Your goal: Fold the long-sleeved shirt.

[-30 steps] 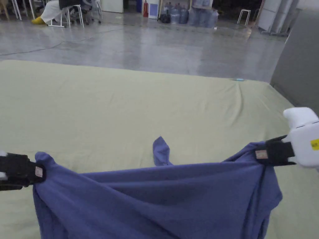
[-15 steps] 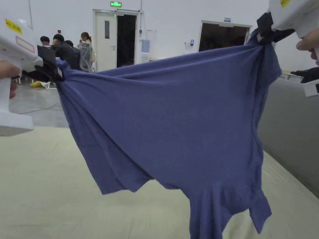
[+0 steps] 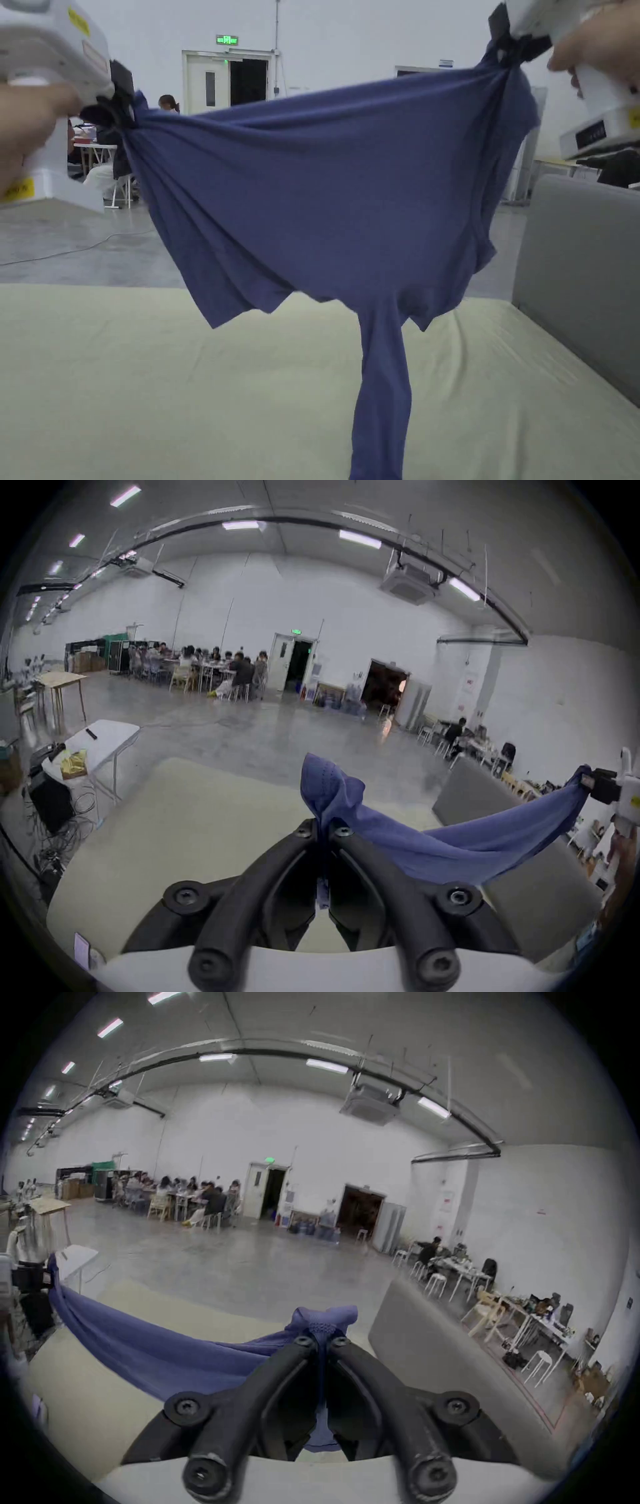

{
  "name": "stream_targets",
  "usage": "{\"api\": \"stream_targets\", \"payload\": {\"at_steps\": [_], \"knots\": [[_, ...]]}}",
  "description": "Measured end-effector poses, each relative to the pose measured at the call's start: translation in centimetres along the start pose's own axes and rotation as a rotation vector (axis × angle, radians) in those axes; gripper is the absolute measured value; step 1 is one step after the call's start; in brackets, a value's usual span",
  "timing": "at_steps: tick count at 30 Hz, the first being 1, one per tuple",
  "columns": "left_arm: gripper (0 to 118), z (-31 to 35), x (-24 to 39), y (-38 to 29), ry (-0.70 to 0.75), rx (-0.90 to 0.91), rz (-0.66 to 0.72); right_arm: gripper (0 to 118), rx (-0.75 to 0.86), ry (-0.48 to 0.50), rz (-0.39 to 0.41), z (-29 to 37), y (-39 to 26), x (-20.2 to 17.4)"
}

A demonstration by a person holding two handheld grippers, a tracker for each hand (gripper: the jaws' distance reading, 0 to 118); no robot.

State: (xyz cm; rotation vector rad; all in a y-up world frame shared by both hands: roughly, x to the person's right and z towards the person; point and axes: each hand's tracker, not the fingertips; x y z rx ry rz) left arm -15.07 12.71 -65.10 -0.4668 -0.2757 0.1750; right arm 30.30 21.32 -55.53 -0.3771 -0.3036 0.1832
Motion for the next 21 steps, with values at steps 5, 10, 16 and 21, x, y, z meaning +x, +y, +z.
{"api": "stream_targets", "payload": {"at_steps": [5, 10, 16, 21], "knots": [[0, -5.6, -1.9, -13.2, 0.017, -0.259, -0.100, 0, -0.228, 0.134, 0.020, -6.2, -15.7, -2.3], [0, -7.6, -6.2, -28.6, -0.017, -0.478, -0.083, 0, -0.406, 0.220, 0.020, -5.8, -34.0, -5.1], [0, -1.5, -9.4, -40.0, -0.024, -0.625, -0.135, 0, -0.523, 0.306, 0.007, 1.7, -46.8, -4.8], [0, 4.8, -10.2, -45.1, -0.030, -0.665, -0.164, 0, -0.548, 0.340, 0.054, 9.5, -51.9, -5.2]]}}
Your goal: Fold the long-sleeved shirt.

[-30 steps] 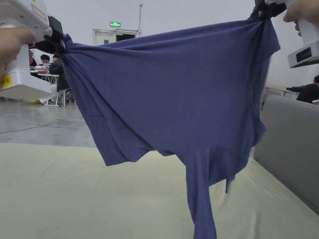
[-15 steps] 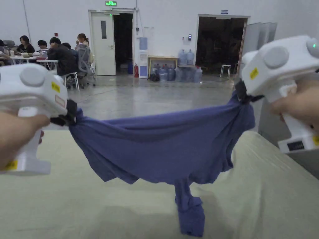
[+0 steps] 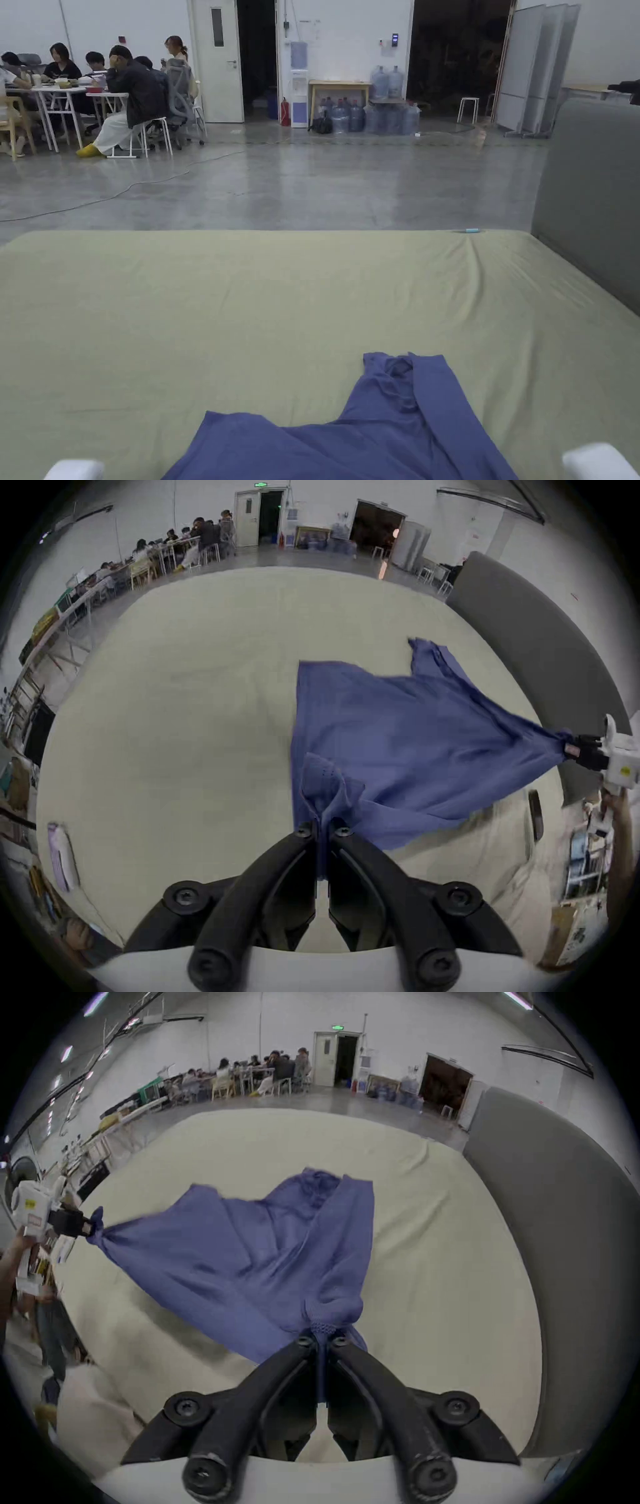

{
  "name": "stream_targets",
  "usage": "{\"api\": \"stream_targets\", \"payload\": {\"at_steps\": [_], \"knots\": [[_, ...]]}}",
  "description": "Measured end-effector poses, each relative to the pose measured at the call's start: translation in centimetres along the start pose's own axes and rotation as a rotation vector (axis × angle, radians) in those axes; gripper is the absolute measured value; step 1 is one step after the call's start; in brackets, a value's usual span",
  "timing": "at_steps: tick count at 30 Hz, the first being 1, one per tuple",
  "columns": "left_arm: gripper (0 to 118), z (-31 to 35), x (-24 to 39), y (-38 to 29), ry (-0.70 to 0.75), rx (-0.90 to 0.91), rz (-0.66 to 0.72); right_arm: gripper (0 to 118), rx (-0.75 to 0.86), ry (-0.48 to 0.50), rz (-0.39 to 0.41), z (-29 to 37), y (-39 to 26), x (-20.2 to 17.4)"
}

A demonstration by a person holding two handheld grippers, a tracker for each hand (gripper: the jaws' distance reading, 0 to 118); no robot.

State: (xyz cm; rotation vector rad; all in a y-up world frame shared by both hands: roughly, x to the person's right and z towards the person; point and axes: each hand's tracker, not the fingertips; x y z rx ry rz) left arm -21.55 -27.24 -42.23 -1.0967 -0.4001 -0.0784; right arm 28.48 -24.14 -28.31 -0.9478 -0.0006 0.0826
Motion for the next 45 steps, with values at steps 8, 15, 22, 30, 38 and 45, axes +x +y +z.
{"api": "stream_targets", "payload": {"at_steps": [8, 15, 22, 30, 38, 45], "knots": [[0, -1.0, -0.2, -9.5, 0.007, -0.085, 0.028, 0, -0.165, -0.004, 0.017, -1.1, -9.5, -3.4], [0, -5.1, -1.0, -13.1, -0.003, -0.143, 0.124, 0, -0.258, -0.018, -0.012, -4.9, -12.2, -4.5], [19, -5.1, -1.6, -12.9, -0.019, -0.110, 0.191, 9, -0.317, -0.014, -0.062, -8.0, -13.0, -3.9], [114, 3.0, 0.1, -13.2, -0.047, 0.097, 0.268, 88, -0.091, 0.010, -0.198, 2.2, -10.5, -3.0], [0, 1.4, 3.9, -14.7, 0.023, -0.045, 0.163, 0, -0.240, 0.135, -0.231, 0.3, -13.8, -8.2], [0, 2.2, 3.5, -11.1, 0.027, 0.004, 0.176, 0, -0.219, 0.169, -0.215, -0.9, -11.8, -8.2]]}}
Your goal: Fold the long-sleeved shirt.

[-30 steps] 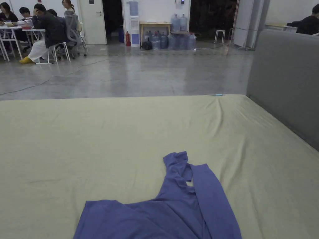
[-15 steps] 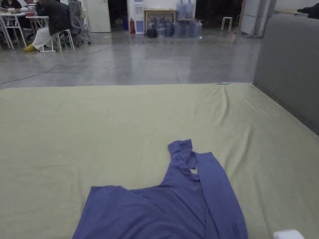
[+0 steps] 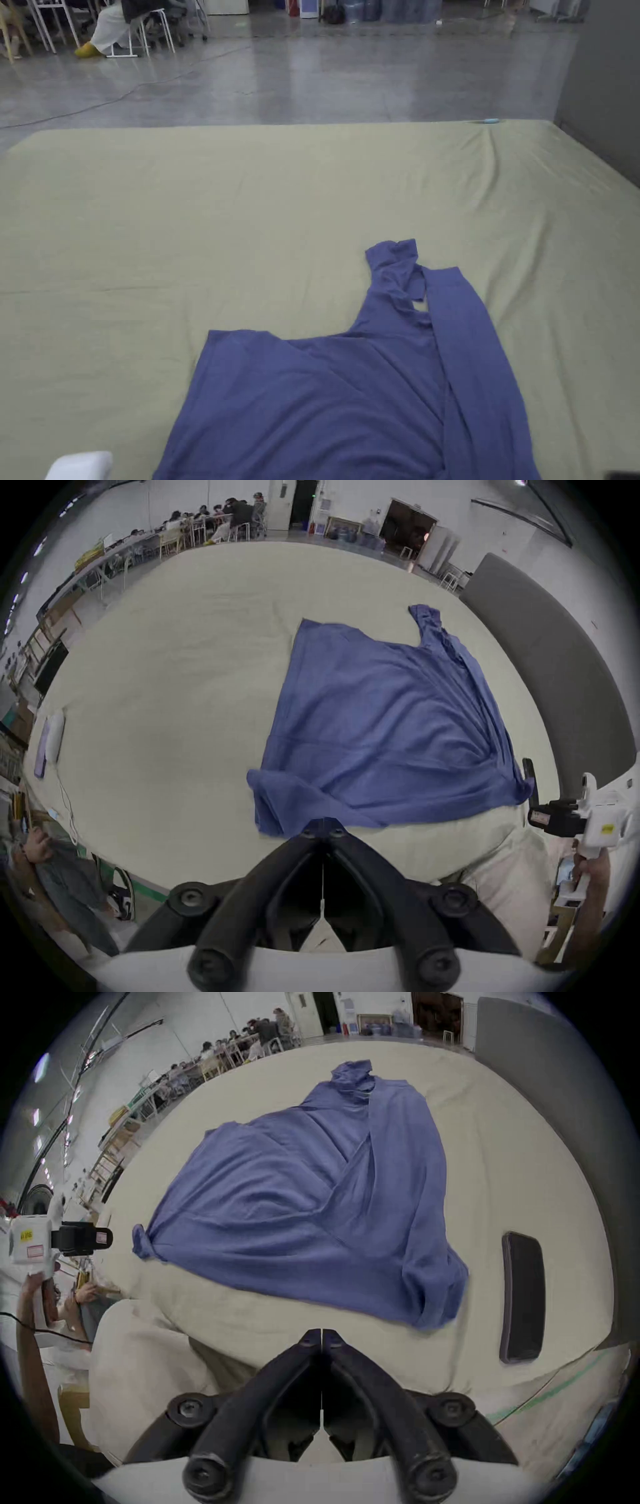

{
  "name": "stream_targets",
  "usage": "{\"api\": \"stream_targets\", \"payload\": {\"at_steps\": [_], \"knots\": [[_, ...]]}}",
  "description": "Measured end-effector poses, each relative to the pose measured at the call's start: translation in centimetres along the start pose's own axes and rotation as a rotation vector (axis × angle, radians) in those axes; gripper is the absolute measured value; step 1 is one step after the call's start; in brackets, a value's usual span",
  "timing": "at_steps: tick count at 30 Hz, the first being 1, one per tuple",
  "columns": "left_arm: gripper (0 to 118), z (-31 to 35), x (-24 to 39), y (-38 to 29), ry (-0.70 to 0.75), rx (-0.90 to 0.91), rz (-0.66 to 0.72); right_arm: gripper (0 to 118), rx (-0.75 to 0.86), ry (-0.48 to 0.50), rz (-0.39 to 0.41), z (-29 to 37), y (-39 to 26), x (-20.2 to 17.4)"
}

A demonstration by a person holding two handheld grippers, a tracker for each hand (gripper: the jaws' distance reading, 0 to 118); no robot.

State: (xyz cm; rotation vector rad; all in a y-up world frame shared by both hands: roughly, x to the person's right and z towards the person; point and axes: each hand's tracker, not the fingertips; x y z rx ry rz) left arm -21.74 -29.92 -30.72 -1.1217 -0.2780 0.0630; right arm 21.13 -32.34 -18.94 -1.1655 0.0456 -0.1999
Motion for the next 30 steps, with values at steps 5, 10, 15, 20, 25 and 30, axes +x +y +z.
{"api": "stream_targets", "payload": {"at_steps": [5, 10, 15, 20, 25, 30], "knots": [[0, -0.2, 1.0, 0.9, -0.037, 0.013, 0.016, 0, 0.020, -0.008, -0.011, 0.1, 1.5, 0.3], [0, -1.2, 2.0, 1.2, -0.061, -0.020, -0.006, 0, -0.015, 0.015, -0.013, -1.5, 1.4, -0.2], [0, -2.0, 2.2, 1.9, -0.059, -0.044, -0.025, 0, -0.049, 0.029, -0.010, -2.6, 1.2, -0.6], [0, -2.6, 2.1, 2.9, -0.053, -0.042, -0.022, 0, -0.068, 0.028, -0.012, -3.1, 1.5, -0.6], [0, -2.7, 2.3, 3.3, -0.071, -0.028, -0.009, 0, -0.073, 0.018, 0.005, -3.4, 2.6, -0.7], [0, -2.9, 2.5, 3.9, -0.086, -0.029, -0.013, 0, -0.061, 0.033, 0.031, -3.7, 5.2, -0.8]]}}
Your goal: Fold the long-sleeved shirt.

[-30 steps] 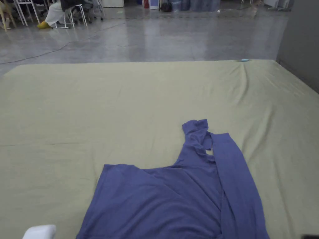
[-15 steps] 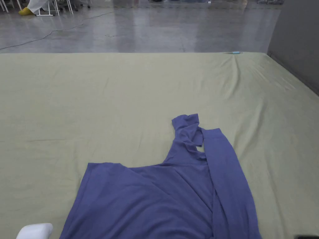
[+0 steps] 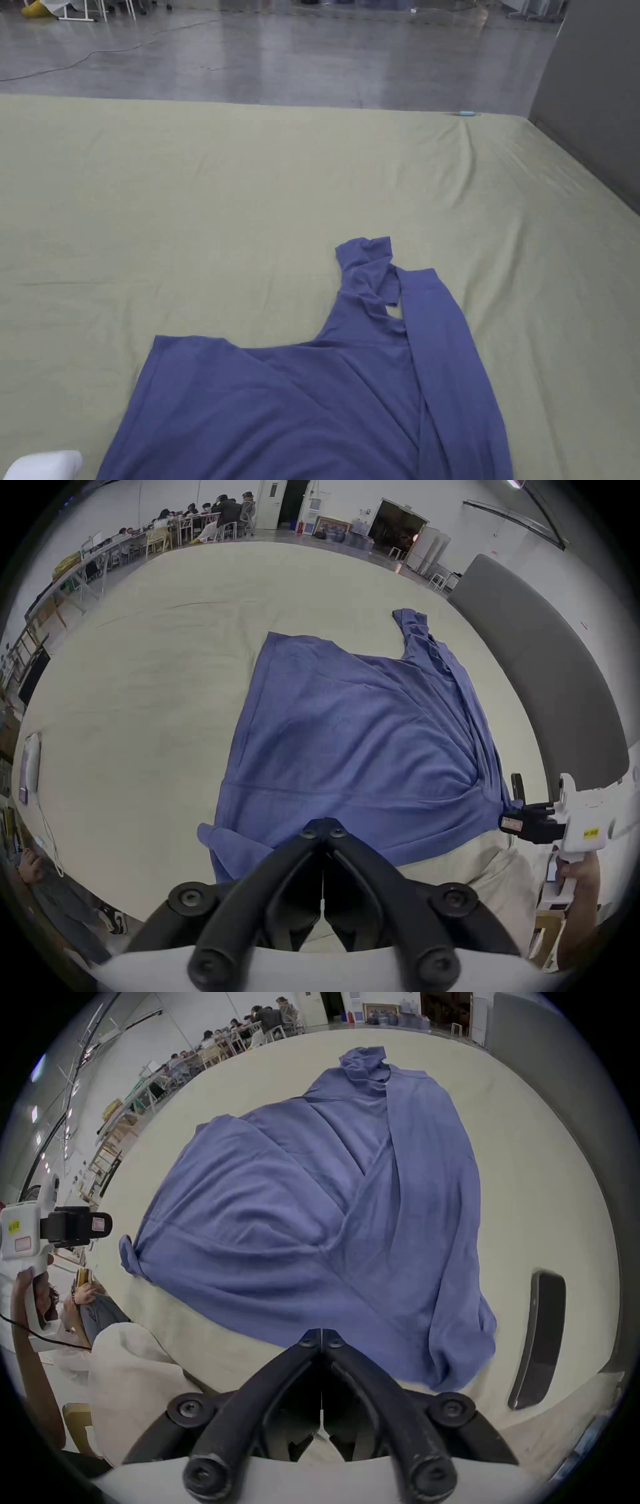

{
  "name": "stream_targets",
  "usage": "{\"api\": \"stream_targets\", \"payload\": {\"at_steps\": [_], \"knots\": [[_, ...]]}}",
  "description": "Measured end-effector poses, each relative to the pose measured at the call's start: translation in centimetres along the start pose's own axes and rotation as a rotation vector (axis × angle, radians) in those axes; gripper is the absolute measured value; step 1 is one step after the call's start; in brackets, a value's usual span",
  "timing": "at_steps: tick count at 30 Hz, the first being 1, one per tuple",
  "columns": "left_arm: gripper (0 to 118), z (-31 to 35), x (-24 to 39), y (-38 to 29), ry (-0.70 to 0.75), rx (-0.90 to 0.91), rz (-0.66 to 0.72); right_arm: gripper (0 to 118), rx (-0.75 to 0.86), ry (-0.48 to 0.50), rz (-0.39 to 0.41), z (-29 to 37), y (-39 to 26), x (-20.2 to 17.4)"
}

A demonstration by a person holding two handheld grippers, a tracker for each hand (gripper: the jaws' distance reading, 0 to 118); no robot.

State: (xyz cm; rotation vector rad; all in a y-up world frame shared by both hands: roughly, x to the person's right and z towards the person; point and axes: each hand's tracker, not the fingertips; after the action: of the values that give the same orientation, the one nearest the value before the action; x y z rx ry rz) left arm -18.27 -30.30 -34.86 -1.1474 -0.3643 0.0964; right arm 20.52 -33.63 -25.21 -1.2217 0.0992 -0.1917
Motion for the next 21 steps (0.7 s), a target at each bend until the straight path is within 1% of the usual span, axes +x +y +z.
{"api": "stream_targets", "payload": {"at_steps": [2, 3, 4, 5, 6, 7, 8, 9, 10, 11, 13, 15, 17, 19, 20, 21], "knots": [[0, -0.1, -0.1, 0.4, -0.001, 0.001, -0.001, 0, 0.024, 0.057, 0.013, 0.3, 2.8, 0.4], [0, -0.1, -0.2, 0.6, -0.001, 0.005, 0.001, 6, 0.047, 0.091, 0.002, 0.6, 5.0, 0.8], [0, -0.3, -0.3, 0.9, 0.000, 0.009, 0.001, 36, 0.095, 0.107, -0.019, 1.1, 7.5, 1.3], [0, -0.3, -0.3, 1.1, -0.001, 0.013, 0.002, 88, 0.160, 0.113, -0.025, 1.7, 10.7, 1.9], [0, -0.4, -0.4, 1.2, -0.001, 0.018, 0.005, 112, 0.207, 0.111, -0.040, 1.8, 14.2, 2.4], [0, -0.4, -0.4, 1.3, -0.002, 0.022, 0.008, 117, 0.236, 0.105, -0.040, 1.6, 17.7, 3.2], [0, -0.5, -0.3, 1.6, -0.006, 0.023, 0.010, 117, 0.290, 0.104, -0.034, 1.4, 21.5, 3.9], [0, -0.7, -0.2, 1.7, -0.009, 0.022, 0.012, 117, 0.306, 0.093, -0.062, 0.7, 25.4, 4.6], [0, -0.8, -0.2, 1.8, -0.010, 0.020, 0.013, 117, 0.291, 0.076, -0.109, -0.6, 29.5, 5.1], [0, -1.0, -0.2, 1.9, -0.009, 0.018, 0.011, 117, 0.266, 0.072, -0.138, -2.1, 33.0, 5.7], [0, -1.6, -0.4, 2.3, 0.000, 0.013, 0.006, 117, 0.193, 0.073, -0.222, -6.1, 39.4, 7.1], [0, -2.1, -0.7, 2.5, 0.017, 0.006, 0.009, 117, 0.112, -0.008, -0.247, -9.9, 43.4, 7.5], [0, -2.5, -1.2, 2.6, 0.025, -0.008, 0.022, 117, 0.065, -0.084, -0.271, -13.2, 45.6, 7.7], [0, -2.6, -1.9, 2.5, 0.017, -0.017, 0.042, 115, 0.023, -0.122, -0.262, -15.9, 46.5, 7.1], [0, -2.8, -2.5, 2.5, 0.019, -0.025, 0.048, 105, 0.027, -0.130, -0.262, -16.9, 46.8, 7.0], [0, -2.8, -2.8, 2.3, 0.020, -0.033, 0.052, 86, 0.028, -0.137, -0.262, -17.8, 46.9, 6.9]]}}
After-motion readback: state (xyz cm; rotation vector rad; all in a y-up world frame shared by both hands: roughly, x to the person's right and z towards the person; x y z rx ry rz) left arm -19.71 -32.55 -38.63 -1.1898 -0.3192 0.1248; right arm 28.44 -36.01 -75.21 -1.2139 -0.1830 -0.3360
